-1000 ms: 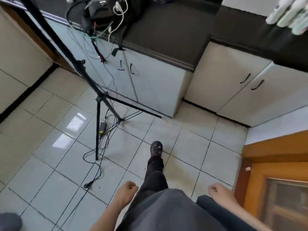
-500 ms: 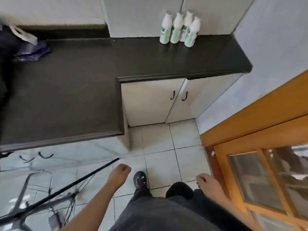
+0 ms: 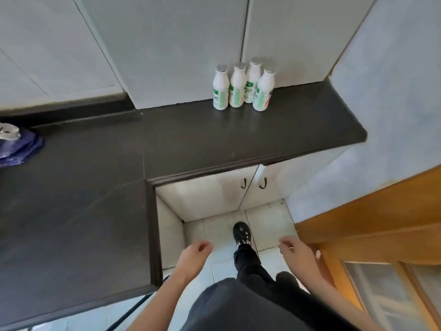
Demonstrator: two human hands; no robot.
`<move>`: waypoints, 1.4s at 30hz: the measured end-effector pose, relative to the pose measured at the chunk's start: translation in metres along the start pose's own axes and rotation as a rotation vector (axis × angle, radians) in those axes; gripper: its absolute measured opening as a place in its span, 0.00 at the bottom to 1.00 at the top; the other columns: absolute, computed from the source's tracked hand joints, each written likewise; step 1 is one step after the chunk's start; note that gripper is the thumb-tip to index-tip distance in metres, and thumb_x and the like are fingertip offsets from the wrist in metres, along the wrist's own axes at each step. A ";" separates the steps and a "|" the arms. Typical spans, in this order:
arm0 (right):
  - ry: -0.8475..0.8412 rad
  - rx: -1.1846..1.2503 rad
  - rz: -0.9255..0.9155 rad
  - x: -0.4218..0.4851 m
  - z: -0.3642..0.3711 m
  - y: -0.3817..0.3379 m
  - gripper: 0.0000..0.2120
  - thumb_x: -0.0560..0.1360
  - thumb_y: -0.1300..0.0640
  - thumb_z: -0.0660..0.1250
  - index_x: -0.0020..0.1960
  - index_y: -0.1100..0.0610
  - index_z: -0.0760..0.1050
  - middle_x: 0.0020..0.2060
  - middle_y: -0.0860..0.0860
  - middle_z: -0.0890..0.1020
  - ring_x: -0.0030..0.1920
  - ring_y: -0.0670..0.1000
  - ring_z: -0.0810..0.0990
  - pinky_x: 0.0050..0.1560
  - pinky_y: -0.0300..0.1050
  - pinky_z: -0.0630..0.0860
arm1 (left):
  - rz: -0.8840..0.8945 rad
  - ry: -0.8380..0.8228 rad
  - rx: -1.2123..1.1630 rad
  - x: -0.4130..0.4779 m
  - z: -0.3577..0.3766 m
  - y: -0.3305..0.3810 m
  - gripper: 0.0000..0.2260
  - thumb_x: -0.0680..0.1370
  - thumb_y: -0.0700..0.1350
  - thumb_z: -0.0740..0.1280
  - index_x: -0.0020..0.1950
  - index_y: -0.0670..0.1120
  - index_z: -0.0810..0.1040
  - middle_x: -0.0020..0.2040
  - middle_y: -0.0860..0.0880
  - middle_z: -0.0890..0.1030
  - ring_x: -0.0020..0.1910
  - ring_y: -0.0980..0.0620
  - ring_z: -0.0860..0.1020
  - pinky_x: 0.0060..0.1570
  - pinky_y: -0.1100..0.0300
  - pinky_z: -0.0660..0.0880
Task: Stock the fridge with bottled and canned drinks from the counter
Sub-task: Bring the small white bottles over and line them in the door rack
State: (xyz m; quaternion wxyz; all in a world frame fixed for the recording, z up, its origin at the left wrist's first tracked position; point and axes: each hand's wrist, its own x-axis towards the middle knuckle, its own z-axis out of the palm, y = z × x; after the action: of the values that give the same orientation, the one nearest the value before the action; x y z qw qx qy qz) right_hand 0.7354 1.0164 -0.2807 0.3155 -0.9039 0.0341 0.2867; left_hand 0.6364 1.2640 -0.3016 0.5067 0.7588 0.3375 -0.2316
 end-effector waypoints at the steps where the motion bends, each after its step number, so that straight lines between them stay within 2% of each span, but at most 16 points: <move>1: 0.021 0.018 -0.065 0.019 -0.009 -0.020 0.09 0.79 0.59 0.61 0.58 0.56 0.76 0.52 0.49 0.80 0.53 0.47 0.76 0.55 0.39 0.69 | 0.016 0.043 -0.049 0.008 -0.007 0.016 0.09 0.80 0.49 0.61 0.54 0.47 0.77 0.45 0.51 0.78 0.44 0.53 0.76 0.43 0.60 0.70; 5: 0.103 0.122 -0.255 0.090 -0.053 -0.108 0.06 0.80 0.55 0.60 0.54 0.48 0.74 0.49 0.41 0.77 0.52 0.43 0.75 0.52 0.37 0.69 | 0.088 0.219 -0.219 0.049 -0.044 0.094 0.07 0.79 0.48 0.62 0.46 0.49 0.79 0.42 0.51 0.81 0.44 0.51 0.78 0.47 0.59 0.72; 9: 0.202 0.158 -0.403 0.152 -0.095 -0.171 0.09 0.79 0.58 0.61 0.57 0.51 0.75 0.50 0.42 0.78 0.51 0.41 0.76 0.50 0.34 0.71 | 0.192 0.367 -0.364 0.093 -0.076 0.173 0.06 0.79 0.45 0.63 0.47 0.54 0.78 0.46 0.55 0.82 0.48 0.54 0.80 0.51 0.62 0.74; 12: 0.251 0.155 -0.470 0.194 -0.120 -0.208 0.12 0.78 0.59 0.63 0.60 0.53 0.74 0.53 0.45 0.78 0.53 0.43 0.77 0.54 0.39 0.73 | 0.256 0.447 -0.434 0.119 -0.094 0.220 0.05 0.79 0.46 0.63 0.49 0.56 0.77 0.47 0.57 0.82 0.49 0.58 0.80 0.49 0.63 0.74; 14: 0.294 0.164 -0.476 0.216 -0.130 -0.228 0.15 0.77 0.58 0.63 0.63 0.54 0.71 0.56 0.47 0.76 0.55 0.44 0.76 0.54 0.40 0.72 | 0.292 0.488 -0.436 0.129 -0.105 0.243 0.05 0.79 0.48 0.63 0.51 0.56 0.77 0.48 0.58 0.81 0.49 0.62 0.78 0.48 0.67 0.73; 17: 0.388 0.202 -0.446 0.240 -0.134 -0.250 0.19 0.76 0.57 0.65 0.66 0.56 0.68 0.61 0.49 0.73 0.57 0.46 0.74 0.51 0.41 0.71 | 0.366 0.539 -0.367 0.143 -0.119 0.266 0.07 0.79 0.48 0.63 0.56 0.55 0.75 0.50 0.60 0.79 0.47 0.68 0.76 0.42 0.79 0.69; 19: 0.442 0.208 -0.442 0.253 -0.134 -0.262 0.22 0.76 0.56 0.66 0.68 0.57 0.67 0.63 0.52 0.72 0.60 0.48 0.73 0.54 0.43 0.73 | 0.400 0.557 -0.314 0.158 -0.129 0.279 0.10 0.79 0.48 0.63 0.59 0.54 0.74 0.54 0.59 0.78 0.50 0.67 0.76 0.44 0.78 0.69; 22: 0.453 0.203 -0.428 0.268 -0.134 -0.277 0.24 0.76 0.55 0.66 0.69 0.59 0.65 0.65 0.54 0.70 0.63 0.50 0.72 0.59 0.46 0.72 | 0.417 0.567 -0.230 0.183 -0.140 0.297 0.16 0.78 0.48 0.64 0.66 0.51 0.69 0.61 0.58 0.72 0.57 0.61 0.73 0.53 0.67 0.69; 24: 0.443 0.183 -0.432 0.271 -0.133 -0.281 0.23 0.76 0.55 0.66 0.69 0.59 0.66 0.64 0.53 0.71 0.64 0.50 0.71 0.60 0.44 0.71 | 0.414 0.571 -0.214 0.195 -0.144 0.306 0.20 0.78 0.49 0.64 0.69 0.51 0.67 0.62 0.60 0.69 0.59 0.62 0.69 0.55 0.64 0.67; 26: 0.434 0.154 -0.459 0.275 -0.132 -0.284 0.22 0.76 0.54 0.66 0.68 0.58 0.67 0.63 0.52 0.72 0.63 0.50 0.72 0.59 0.42 0.69 | 0.459 0.573 -0.206 0.207 -0.146 0.315 0.19 0.78 0.50 0.64 0.69 0.51 0.66 0.61 0.61 0.68 0.58 0.62 0.68 0.55 0.63 0.66; 29: 0.422 0.121 -0.447 0.283 -0.133 -0.289 0.21 0.77 0.51 0.64 0.67 0.57 0.68 0.62 0.51 0.73 0.59 0.45 0.71 0.56 0.38 0.66 | 0.504 0.531 -0.232 0.223 -0.147 0.328 0.16 0.79 0.49 0.62 0.66 0.54 0.67 0.60 0.59 0.70 0.60 0.56 0.71 0.58 0.59 0.69; 33: 0.427 0.117 -0.405 0.289 -0.128 -0.287 0.20 0.77 0.50 0.62 0.67 0.55 0.68 0.62 0.50 0.74 0.55 0.40 0.69 0.54 0.36 0.65 | 0.503 0.524 -0.206 0.236 -0.144 0.331 0.14 0.79 0.49 0.62 0.65 0.51 0.69 0.59 0.54 0.74 0.58 0.53 0.73 0.56 0.56 0.71; 35: 0.431 0.121 -0.408 0.291 -0.127 -0.286 0.20 0.78 0.51 0.62 0.67 0.56 0.67 0.61 0.50 0.74 0.56 0.42 0.71 0.54 0.36 0.66 | 0.508 0.526 -0.191 0.240 -0.144 0.329 0.12 0.79 0.49 0.63 0.62 0.53 0.70 0.57 0.55 0.75 0.53 0.55 0.74 0.52 0.57 0.72; 37: 0.432 0.115 -0.427 0.294 -0.127 -0.285 0.20 0.78 0.53 0.62 0.67 0.57 0.67 0.61 0.51 0.74 0.58 0.47 0.73 0.53 0.36 0.67 | 0.528 0.515 -0.174 0.242 -0.145 0.329 0.09 0.79 0.48 0.63 0.58 0.56 0.70 0.54 0.56 0.74 0.48 0.61 0.74 0.47 0.63 0.70; 39: 0.432 0.106 -0.428 0.295 -0.126 -0.284 0.20 0.78 0.54 0.62 0.68 0.58 0.66 0.61 0.52 0.74 0.59 0.48 0.73 0.53 0.36 0.67 | 0.540 0.500 -0.164 0.241 -0.147 0.328 0.09 0.79 0.48 0.63 0.56 0.58 0.68 0.54 0.56 0.74 0.47 0.67 0.73 0.45 0.68 0.68; 42: 0.425 0.087 -0.428 0.295 -0.125 -0.281 0.21 0.78 0.54 0.62 0.69 0.58 0.65 0.62 0.52 0.73 0.61 0.48 0.73 0.54 0.36 0.67 | 0.522 0.510 -0.176 0.238 -0.148 0.323 0.08 0.79 0.48 0.64 0.57 0.55 0.70 0.53 0.56 0.75 0.47 0.65 0.73 0.44 0.67 0.69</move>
State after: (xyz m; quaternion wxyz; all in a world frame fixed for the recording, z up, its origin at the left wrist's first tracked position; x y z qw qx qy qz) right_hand 1.1112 1.2026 -0.2052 0.3930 -0.9160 -0.0796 0.0162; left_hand 1.0369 1.3835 -0.2129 0.5115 0.8062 0.2666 0.1318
